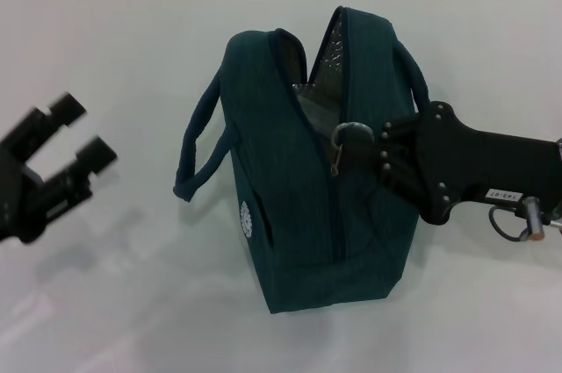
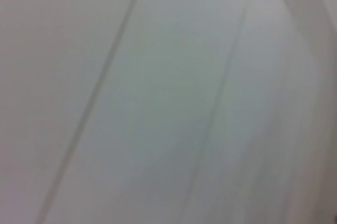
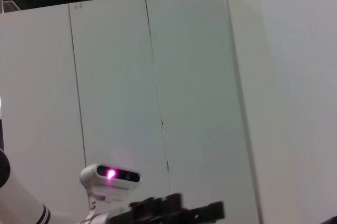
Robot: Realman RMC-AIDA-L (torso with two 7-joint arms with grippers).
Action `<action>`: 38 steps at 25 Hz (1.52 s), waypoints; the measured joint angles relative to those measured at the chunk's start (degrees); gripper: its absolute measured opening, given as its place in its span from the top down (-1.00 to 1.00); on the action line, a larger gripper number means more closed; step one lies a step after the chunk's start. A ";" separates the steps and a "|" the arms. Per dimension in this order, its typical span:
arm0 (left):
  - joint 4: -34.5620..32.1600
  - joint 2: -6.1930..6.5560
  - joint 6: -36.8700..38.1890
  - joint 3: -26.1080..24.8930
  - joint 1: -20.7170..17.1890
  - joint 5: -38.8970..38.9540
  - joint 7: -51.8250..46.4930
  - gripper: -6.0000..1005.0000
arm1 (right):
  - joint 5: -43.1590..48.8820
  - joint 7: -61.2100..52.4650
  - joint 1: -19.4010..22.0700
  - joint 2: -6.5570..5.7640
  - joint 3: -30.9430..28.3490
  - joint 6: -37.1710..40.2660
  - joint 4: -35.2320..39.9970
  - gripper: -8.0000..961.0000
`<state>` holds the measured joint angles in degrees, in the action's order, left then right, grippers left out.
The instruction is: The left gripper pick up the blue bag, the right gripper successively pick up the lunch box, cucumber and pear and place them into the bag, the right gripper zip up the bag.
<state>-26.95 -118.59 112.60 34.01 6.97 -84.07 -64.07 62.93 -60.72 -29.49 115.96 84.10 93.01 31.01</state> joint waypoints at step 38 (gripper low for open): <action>28.32 -1.65 -15.27 11.66 8.25 -0.27 26.46 -0.45 | -6.89 0.42 -4.35 0.23 4.00 -1.82 -2.83 0.97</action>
<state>1.38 -120.24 97.33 45.67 15.23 -84.35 -37.61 56.04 -60.30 -33.84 116.19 88.11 91.18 28.18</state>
